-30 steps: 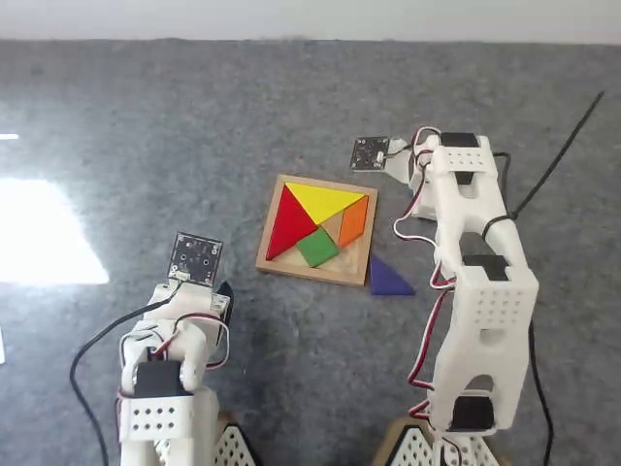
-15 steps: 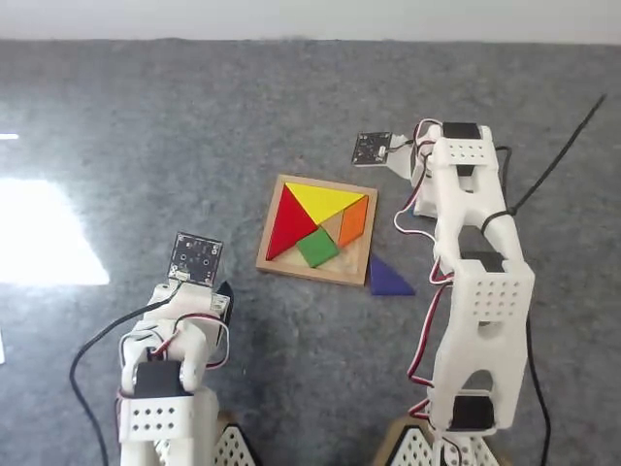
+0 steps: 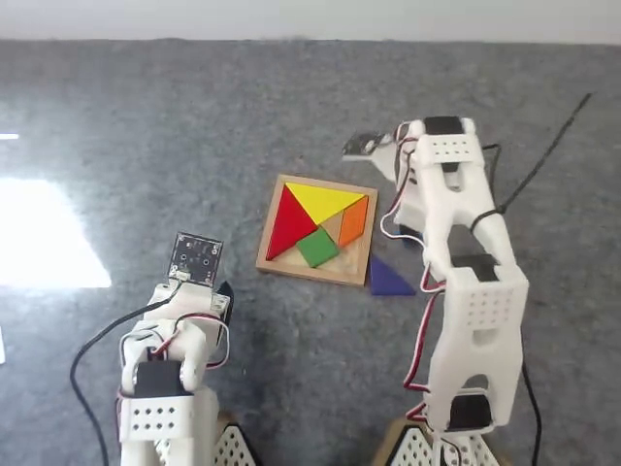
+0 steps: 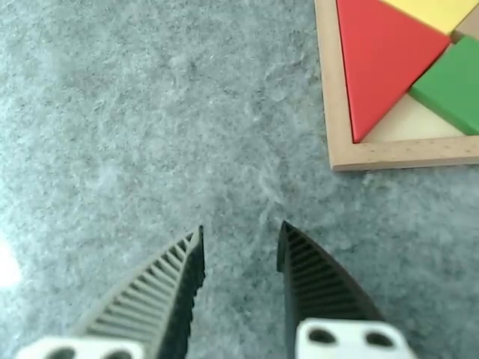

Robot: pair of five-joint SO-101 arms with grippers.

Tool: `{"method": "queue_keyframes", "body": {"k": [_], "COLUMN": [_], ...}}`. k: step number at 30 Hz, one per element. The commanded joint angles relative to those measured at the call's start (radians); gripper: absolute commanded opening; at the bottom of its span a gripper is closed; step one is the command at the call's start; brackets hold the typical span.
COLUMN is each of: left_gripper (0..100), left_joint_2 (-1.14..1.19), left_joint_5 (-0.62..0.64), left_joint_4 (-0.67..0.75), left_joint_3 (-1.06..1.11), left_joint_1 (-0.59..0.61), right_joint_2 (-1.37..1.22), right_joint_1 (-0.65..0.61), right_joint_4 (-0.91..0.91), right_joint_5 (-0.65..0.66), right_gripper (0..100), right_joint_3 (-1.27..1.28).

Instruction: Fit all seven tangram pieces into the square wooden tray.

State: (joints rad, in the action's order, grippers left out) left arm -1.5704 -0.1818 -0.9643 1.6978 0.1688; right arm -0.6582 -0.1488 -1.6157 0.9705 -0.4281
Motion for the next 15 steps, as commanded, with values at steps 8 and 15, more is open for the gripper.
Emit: {"method": "queue_keyframes", "body": {"k": [8,15], "left_gripper": [15,15], "left_joint_2": [-0.015,-0.015], "left_joint_5": [-0.012,-0.012], "left_joint_4": [0.0,0.0], "left_joint_3": [-0.008,-0.008], "left_joint_1": [0.006,0.006], "right_joint_2": [0.277,0.36], "right_joint_1": [-0.019,-0.242], "right_joint_4": [-0.104,-0.097], "right_joint_5": [-0.183,-0.252], "right_gripper": [5.4,5.4], "right_joint_3": [-0.014,-0.014]}}
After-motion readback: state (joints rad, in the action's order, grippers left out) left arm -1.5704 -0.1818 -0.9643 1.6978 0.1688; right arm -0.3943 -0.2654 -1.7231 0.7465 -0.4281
